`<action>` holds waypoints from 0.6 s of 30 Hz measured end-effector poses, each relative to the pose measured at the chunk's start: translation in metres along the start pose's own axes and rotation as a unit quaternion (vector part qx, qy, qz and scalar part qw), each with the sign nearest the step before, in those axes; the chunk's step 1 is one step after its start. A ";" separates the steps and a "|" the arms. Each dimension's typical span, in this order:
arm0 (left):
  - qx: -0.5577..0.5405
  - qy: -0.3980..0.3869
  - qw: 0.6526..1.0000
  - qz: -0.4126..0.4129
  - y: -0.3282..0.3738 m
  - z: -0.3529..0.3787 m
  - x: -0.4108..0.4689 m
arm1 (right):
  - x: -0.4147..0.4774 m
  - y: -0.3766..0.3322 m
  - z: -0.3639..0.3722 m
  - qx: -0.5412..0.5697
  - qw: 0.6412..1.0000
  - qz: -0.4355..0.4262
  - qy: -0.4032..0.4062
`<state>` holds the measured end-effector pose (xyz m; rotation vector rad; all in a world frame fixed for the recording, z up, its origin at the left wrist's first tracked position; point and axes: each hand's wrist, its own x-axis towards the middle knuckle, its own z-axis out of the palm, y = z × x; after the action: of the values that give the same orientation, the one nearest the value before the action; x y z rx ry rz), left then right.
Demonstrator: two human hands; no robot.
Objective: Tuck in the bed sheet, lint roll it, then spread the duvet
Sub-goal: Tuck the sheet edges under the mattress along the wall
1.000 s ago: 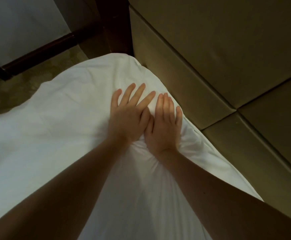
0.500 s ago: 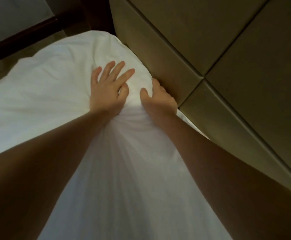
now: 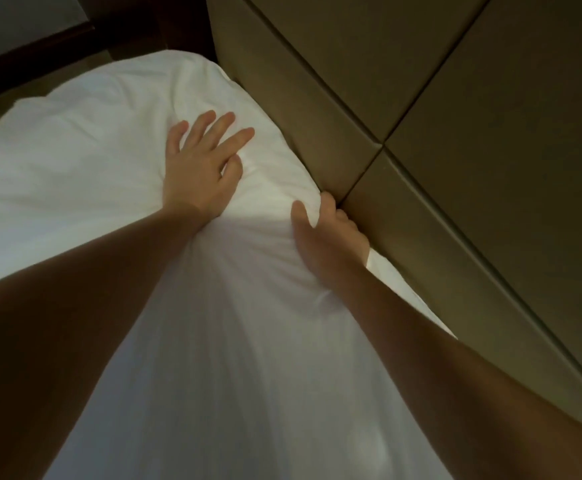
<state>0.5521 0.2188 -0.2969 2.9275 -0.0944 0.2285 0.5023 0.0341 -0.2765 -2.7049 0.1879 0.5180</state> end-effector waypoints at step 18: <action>0.014 0.035 0.999 0.018 0.002 -0.009 -0.005 | -0.041 0.038 0.010 -0.008 0.997 0.003 0.076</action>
<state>0.5462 0.2184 -0.2887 2.9438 -0.1343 0.3406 0.4539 0.0055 -0.2823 -2.7602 0.2344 0.3161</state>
